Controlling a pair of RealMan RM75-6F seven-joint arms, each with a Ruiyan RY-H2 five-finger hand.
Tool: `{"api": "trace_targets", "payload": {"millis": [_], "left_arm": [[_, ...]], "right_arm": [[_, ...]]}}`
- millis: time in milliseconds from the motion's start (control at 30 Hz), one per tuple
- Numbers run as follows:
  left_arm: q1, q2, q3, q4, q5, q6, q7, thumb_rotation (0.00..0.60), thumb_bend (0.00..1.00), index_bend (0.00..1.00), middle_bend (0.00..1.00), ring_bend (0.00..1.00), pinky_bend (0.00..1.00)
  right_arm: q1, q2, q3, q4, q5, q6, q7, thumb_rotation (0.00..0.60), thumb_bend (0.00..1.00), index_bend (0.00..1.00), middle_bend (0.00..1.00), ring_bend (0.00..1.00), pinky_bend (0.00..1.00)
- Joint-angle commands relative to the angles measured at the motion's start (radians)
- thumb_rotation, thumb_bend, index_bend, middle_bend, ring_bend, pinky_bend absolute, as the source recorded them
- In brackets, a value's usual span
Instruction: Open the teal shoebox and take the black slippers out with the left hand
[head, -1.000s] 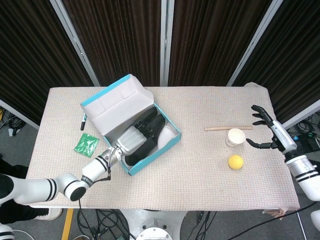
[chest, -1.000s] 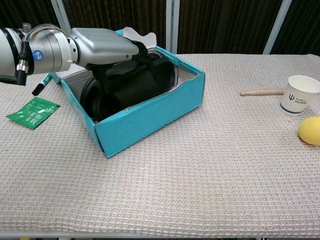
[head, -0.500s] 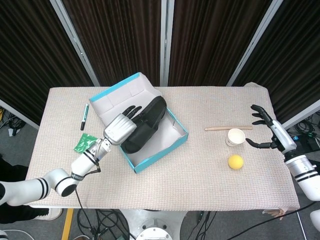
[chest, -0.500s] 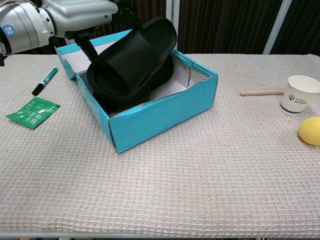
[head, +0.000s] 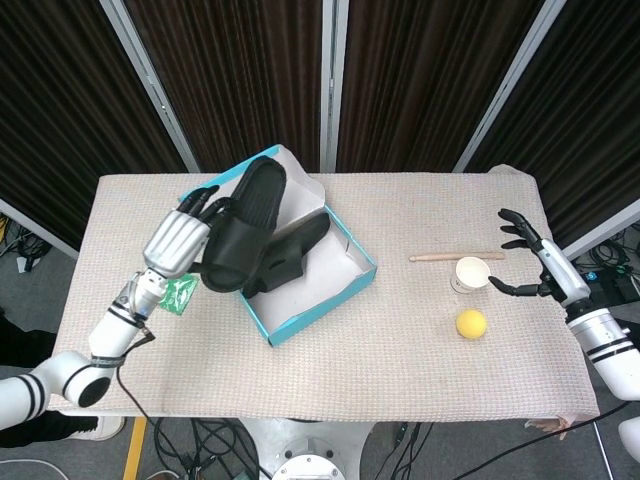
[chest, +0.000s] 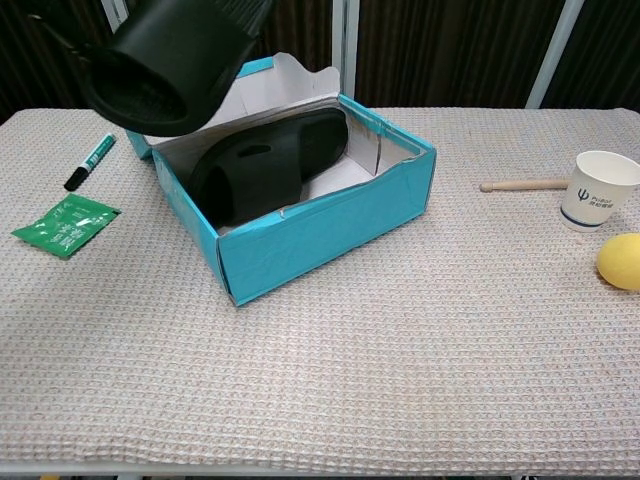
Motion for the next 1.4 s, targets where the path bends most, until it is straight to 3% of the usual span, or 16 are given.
{"api": "trace_targets", "payload": {"millis": [33,300,667,1100,1167,1300,1400], "left_arm": [[0.081,0.084,0.043,-0.072,-0.038,0.008,-0.007,0.6,0.35,0.48,0.16,0.02,0.1],[0.222,0.157,0.113,-0.164,-0.152,0.008,0.005,0.6,0.34,0.45,0.16,0.02,0.1],[0.298,0.129,0.079,-0.137,-0.328,-0.016,0.021,0.6,0.33,0.43,0.16,0.02,0.1],[0.251,0.067,0.04,-0.108,-0.328,-0.192,-0.03,0.6,0.33,0.41,0.16,0.02,0.1],[0.245,0.058,0.035,-0.108,-0.336,-0.211,-0.033,0.6,0.3,0.36,0.15,0.02,0.11],[0.239,0.048,0.025,-0.122,-0.383,-0.236,-0.028,0.6,0.17,0.11,0.04,0.0,0.11],[0.241,0.055,0.02,-0.141,-0.406,-0.231,-0.016,0.6,0.11,0.03,0.0,0.0,0.11]], "right_arm": [[0.0,0.002,0.0,0.0,0.0,0.001,0.001,0.6,0.16,0.0,0.04,0.11,0.24],[-0.004,0.0,-0.003,0.011,-0.003,0.006,0.016,0.6,0.16,0.0,0.04,0.11,0.24],[-0.003,-0.002,-0.006,0.023,-0.01,0.007,0.027,0.6,0.16,0.0,0.04,0.11,0.24],[-0.009,0.006,-0.009,0.016,-0.006,0.014,0.022,0.6,0.16,0.0,0.04,0.11,0.24],[-0.01,0.007,-0.008,0.014,-0.004,0.015,0.021,0.6,0.16,0.0,0.04,0.11,0.24],[-0.012,0.01,-0.008,0.01,-0.001,0.014,0.016,0.6,0.16,0.0,0.04,0.11,0.24],[-0.011,0.012,-0.007,0.007,-0.001,0.013,0.013,0.6,0.16,0.0,0.04,0.11,0.24]]}}
